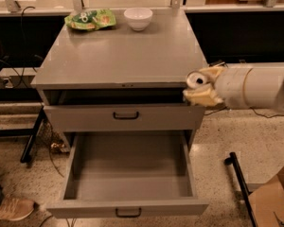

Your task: Pick redbull can from middle drawer and place on counter

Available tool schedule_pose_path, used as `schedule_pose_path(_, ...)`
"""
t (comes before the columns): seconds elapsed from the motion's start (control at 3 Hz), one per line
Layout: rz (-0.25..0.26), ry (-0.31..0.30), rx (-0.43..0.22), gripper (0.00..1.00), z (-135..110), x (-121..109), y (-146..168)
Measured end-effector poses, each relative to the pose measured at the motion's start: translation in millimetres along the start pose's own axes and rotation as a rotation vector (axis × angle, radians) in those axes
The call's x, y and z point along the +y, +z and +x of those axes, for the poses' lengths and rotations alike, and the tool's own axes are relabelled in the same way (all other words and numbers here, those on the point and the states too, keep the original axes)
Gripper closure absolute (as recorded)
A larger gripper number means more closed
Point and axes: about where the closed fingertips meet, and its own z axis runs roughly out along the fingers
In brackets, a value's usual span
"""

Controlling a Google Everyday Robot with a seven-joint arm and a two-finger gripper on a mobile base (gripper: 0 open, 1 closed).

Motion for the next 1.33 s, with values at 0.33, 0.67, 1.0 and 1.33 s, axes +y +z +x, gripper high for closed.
schedule_pose_path(0.33, 0.017, -0.09, 0.013, 1.0, -50, -31, -28)
schedule_pose_path(0.67, 0.015, -0.087, 0.012, 1.0, -49, -28, -25)
schedule_pose_path(1.0, 0.015, -0.087, 0.012, 1.0, -49, -28, -25)
schedule_pose_path(1.33, -0.009, -0.072, 0.021, 1.0, -67, -48, -15)
